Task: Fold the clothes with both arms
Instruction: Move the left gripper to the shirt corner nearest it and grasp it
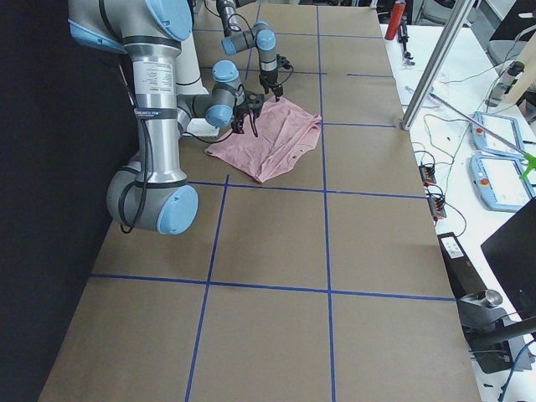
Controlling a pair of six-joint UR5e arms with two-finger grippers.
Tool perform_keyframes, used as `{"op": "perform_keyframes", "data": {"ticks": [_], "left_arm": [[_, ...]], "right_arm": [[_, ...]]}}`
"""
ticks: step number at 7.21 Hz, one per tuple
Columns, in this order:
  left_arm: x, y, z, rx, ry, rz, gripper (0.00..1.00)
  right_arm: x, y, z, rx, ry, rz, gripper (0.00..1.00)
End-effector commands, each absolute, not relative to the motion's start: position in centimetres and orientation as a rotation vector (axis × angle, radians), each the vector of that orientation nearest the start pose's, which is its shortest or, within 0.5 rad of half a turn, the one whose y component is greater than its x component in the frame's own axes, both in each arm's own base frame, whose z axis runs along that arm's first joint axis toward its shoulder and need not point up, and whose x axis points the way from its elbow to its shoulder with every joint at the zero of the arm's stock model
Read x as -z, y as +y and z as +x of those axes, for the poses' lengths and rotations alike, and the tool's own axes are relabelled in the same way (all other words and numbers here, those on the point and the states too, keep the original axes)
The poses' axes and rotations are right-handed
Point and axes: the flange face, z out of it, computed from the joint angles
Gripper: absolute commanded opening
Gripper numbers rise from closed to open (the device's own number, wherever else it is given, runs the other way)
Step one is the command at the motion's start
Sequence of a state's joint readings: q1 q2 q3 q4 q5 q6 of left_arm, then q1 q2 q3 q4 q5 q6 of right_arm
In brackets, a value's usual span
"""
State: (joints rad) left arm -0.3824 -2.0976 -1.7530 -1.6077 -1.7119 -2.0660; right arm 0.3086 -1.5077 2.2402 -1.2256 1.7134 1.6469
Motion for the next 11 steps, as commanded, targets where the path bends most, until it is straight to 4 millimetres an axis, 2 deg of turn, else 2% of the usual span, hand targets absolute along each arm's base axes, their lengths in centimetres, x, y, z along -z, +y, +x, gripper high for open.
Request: {"op": "perform_keyframes", "data": {"ticks": [1, 2, 3, 4, 6, 7, 8, 10, 11], "left_arm": [[-28.2, -35.6, 56.0, 0.793, 0.753, -0.165, 0.61], [-28.2, -35.7, 56.0, 0.798, 0.754, -0.151, 0.41], [-28.2, -35.7, 56.0, 0.8, 0.754, -0.147, 0.14], [-28.2, -35.7, 56.0, 0.795, 0.754, -0.145, 0.0], [-28.1, -36.0, 55.8, 0.787, 0.758, -0.136, 0.0], [-28.1, -36.8, 55.2, 0.801, 0.76, -0.131, 0.0], [-28.1, -38.3, 54.3, 0.825, 0.762, -0.119, 0.0], [-28.3, -42.6, 51.9, 0.809, 0.76, -0.02, 0.0], [-28.3, -45.8, 51.7, 0.832, 0.787, 0.047, 0.0]], "right_arm": [[-28.3, -25.1, -39.4, -0.27, -1.088, -0.004, 1.0], [-28.2, -25.1, -39.4, -0.27, -1.089, -0.004, 1.0], [-28.2, -25.1, -39.4, -0.271, -1.089, -0.004, 1.0], [-28.2, -25.1, -39.4, -0.271, -1.091, -0.004, 1.0], [-28.4, -25.1, -39.5, -0.272, -1.086, -0.005, 1.0], [-28.4, -25.1, -39.5, -0.273, -1.085, -0.004, 1.0], [-28.4, -25.1, -39.5, -0.272, -1.085, -0.005, 1.0], [-28.6, -25.2, -39.4, -0.274, -1.083, -0.004, 1.0], [-28.4, -25.2, -39.4, -0.274, -1.088, -0.003, 1.0]]}}
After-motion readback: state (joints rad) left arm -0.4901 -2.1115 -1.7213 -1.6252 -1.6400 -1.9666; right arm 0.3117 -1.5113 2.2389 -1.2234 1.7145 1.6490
